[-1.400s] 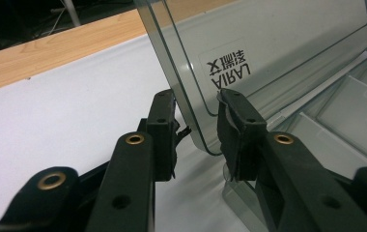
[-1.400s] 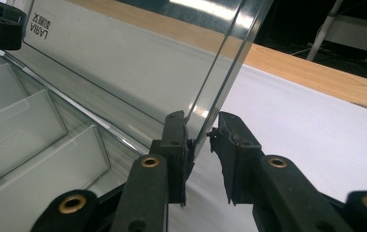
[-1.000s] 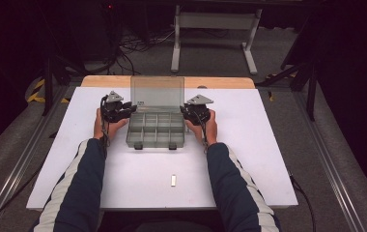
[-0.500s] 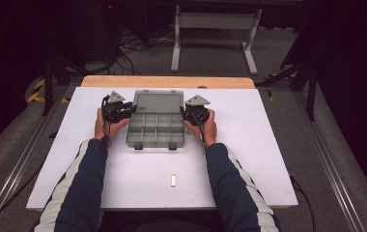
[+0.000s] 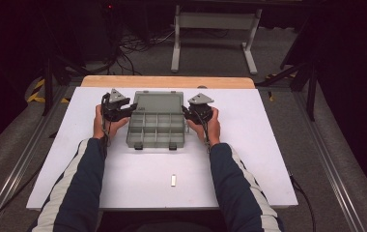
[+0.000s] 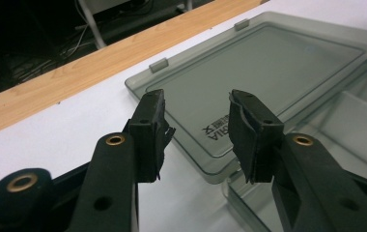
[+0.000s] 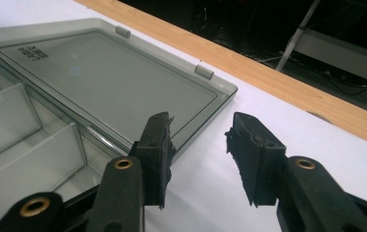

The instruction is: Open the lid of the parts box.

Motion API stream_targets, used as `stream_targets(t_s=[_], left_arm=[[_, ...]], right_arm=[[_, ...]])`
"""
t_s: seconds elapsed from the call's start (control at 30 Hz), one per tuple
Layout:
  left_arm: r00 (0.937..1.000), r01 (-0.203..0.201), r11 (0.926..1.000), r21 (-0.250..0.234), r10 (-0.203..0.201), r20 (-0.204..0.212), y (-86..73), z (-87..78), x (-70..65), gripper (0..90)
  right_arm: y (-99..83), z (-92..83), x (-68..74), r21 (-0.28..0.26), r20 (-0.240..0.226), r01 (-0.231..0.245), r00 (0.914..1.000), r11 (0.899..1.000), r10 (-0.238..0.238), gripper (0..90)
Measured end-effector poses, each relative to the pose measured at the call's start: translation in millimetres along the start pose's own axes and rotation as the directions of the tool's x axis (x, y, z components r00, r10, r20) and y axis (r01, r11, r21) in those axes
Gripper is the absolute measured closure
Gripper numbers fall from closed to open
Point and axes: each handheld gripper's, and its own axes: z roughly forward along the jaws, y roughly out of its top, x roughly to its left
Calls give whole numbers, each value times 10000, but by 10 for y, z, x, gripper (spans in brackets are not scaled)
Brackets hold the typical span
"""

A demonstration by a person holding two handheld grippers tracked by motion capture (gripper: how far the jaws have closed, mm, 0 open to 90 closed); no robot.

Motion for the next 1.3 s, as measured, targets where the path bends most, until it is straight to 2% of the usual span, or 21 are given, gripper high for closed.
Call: stream_targets(t_s=[0.27,0.33,0.5,0.57,0.67,0.7,0.8,0.9,0.97,1.07,1.17,1.3], left_arm=[[9978,-660,9978,63,660,-6,118,-189,-81,469],[9946,-1035,9946,108,1036,-89,139,-256,-104,445],[9887,-1497,9887,104,1497,34,154,-388,-165,395],[9846,-1749,9845,155,1748,32,150,-443,-193,368],[9822,-1879,9821,89,1879,46,137,-496,-215,330],[9785,-2060,9785,84,2060,13,123,-552,-243,308],[9749,-2225,9749,33,2225,-11,110,-619,-272,279],[9716,-2364,9717,-2,2363,148,101,-683,-297,254],[9665,-2561,9666,-85,2562,139,91,-726,-320,247],[9648,-2619,9650,-131,2621,211,80,-758,-337,236],[9571,-2880,9574,-200,2884,285,51,-825,-382,223],[9520,-3013,9529,-337,3026,463,6,-908,-455,208]], right_arm=[[52,-189,21,-123,-400,400,9984,9991,-405,538],[76,-247,31,-240,-582,514,9969,9984,-527,518],[115,-382,72,-467,-939,1032,9898,9936,-1072,472],[113,-414,82,-472,-1070,1066,9880,9932,-1111,452],[101,-469,103,-507,-1188,1177,9853,9918,-1230,435],[101,-497,112,-512,-1286,1182,9839,9917,-1239,424],[102,-552,126,-626,-1446,1235,9807,9904,-1314,401],[98,-599,137,-659,-1624,1225,9779,9903,-1318,378],[96,-628,146,-665,-1738,1227,9758,9902,-1326,368],[87,-682,170,-701,-1919,1279,9715,9893,-1392,336],[79,-736,191,-651,-1998,1391,9684,9881,-1495,302],[60,-829,217,-688,-2129,1451,9644,9870,-1567,262]])
